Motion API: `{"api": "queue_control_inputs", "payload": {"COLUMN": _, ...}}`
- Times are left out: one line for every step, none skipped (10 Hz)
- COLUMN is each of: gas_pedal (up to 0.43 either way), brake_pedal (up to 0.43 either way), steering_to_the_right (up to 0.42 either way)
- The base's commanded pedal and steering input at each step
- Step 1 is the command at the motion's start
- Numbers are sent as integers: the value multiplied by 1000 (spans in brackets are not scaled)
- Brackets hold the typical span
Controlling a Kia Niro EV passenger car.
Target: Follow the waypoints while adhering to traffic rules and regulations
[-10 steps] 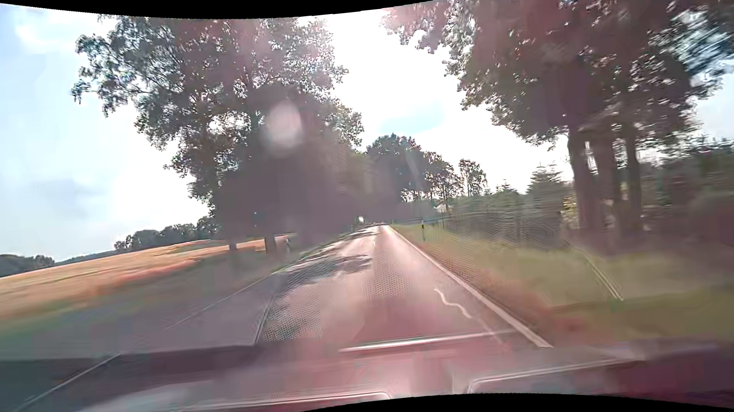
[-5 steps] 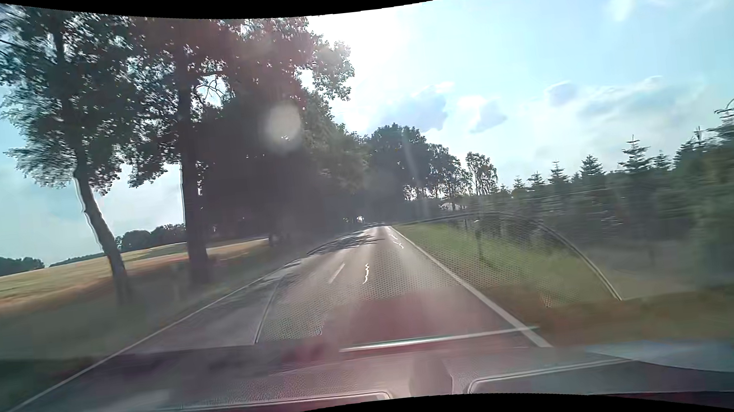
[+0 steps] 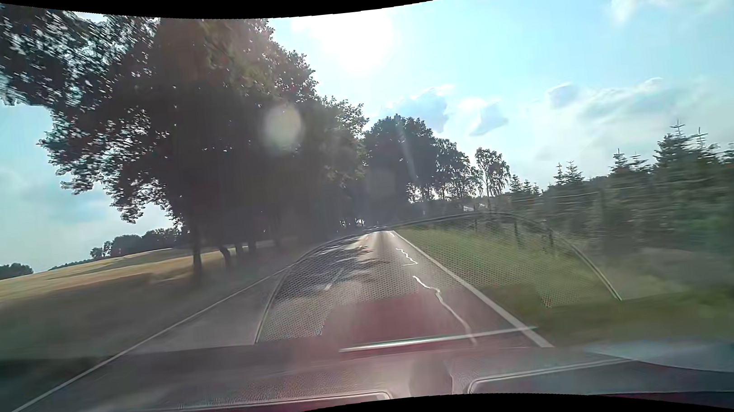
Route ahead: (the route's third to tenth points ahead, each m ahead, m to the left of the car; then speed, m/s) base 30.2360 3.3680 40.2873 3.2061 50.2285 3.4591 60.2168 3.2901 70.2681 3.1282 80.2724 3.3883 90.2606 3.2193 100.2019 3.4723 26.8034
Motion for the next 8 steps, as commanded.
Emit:
{"api": "queue_control_inputs", "payload": {"gas_pedal": 280, "brake_pedal": 0, "steering_to_the_right": -3}}
{"api": "queue_control_inputs", "payload": {"gas_pedal": 280, "brake_pedal": 0, "steering_to_the_right": -3}}
{"api": "queue_control_inputs", "payload": {"gas_pedal": 280, "brake_pedal": 0, "steering_to_the_right": -3}}
{"api": "queue_control_inputs", "payload": {"gas_pedal": 280, "brake_pedal": 0, "steering_to_the_right": -3}}
{"api": "queue_control_inputs", "payload": {"gas_pedal": 280, "brake_pedal": 0, "steering_to_the_right": -3}}
{"api": "queue_control_inputs", "payload": {"gas_pedal": 280, "brake_pedal": 0, "steering_to_the_right": -3}}
{"api": "queue_control_inputs", "payload": {"gas_pedal": 280, "brake_pedal": 0, "steering_to_the_right": -3}}
{"api": "queue_control_inputs", "payload": {"gas_pedal": 280, "brake_pedal": 0, "steering_to_the_right": -3}}
